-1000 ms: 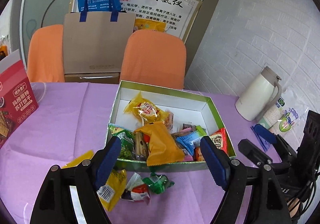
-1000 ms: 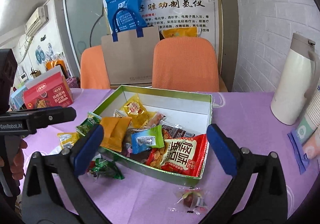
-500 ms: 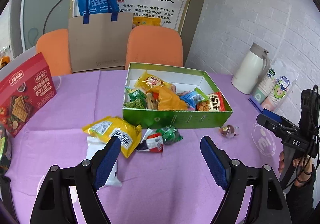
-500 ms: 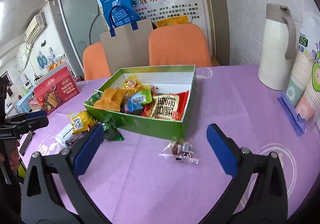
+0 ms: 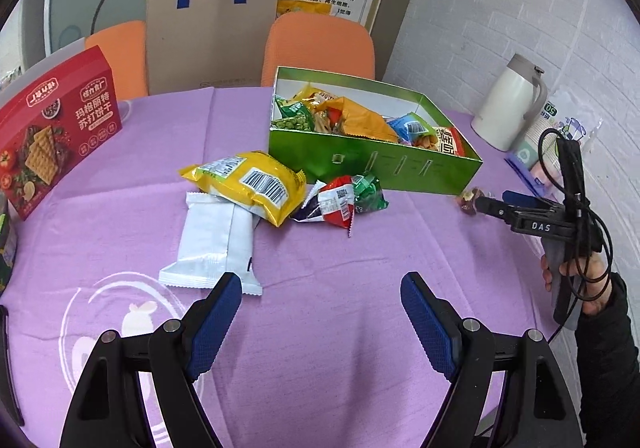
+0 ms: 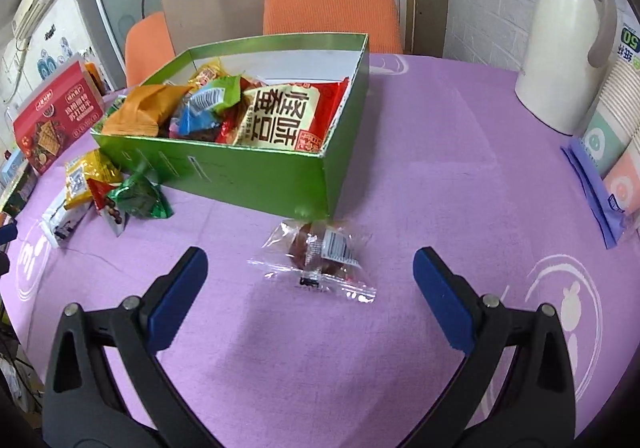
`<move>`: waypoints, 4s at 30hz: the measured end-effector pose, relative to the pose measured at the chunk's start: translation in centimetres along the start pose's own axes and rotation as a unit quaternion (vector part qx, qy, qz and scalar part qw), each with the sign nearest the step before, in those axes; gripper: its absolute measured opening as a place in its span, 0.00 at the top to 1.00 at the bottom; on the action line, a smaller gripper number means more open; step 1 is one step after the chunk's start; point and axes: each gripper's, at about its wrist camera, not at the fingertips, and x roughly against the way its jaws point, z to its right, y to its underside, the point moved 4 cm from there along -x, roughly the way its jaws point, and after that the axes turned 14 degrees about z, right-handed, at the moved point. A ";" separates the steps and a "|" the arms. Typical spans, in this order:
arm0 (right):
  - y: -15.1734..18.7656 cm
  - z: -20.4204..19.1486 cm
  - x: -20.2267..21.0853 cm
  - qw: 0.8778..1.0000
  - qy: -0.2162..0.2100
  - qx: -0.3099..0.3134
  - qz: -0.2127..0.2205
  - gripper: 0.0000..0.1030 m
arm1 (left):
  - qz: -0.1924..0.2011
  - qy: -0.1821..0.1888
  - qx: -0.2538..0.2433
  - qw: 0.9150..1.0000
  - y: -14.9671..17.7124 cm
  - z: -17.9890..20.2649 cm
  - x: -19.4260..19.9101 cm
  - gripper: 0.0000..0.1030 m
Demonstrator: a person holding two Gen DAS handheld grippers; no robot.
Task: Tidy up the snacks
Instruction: 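Withdraw both grippers and move them to the red-white pack and wrapped egg, then grasp the red-white snack pack with the left gripper while the right grasps the wrapped egg, then lower both items into the green box and open both grippers, then withdraw both grippers and move them to the yellow chip bag and green candy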
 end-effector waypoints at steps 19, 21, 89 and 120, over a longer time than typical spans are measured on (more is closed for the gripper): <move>1.2 -3.5 3.8 0.997 -0.073 0.025 0.016 0.37 | -0.030 0.013 -0.029 0.999 -3.1 2.0 -11.4 0.45; 1.1 -3.5 3.8 0.997 -0.071 0.024 0.016 0.37 | -0.051 0.002 -0.037 0.998 -2.2 1.5 -12.5 0.55; -11.8 1.1 -2.4 0.983 -0.033 -0.119 0.134 0.01 | 0.034 0.014 0.028 0.999 -11.8 3.2 -14.4 0.19; -3.2 -11.2 3.5 0.987 -0.142 0.038 0.059 0.01 | 0.029 -0.069 0.041 0.996 -1.4 -4.4 0.4 0.18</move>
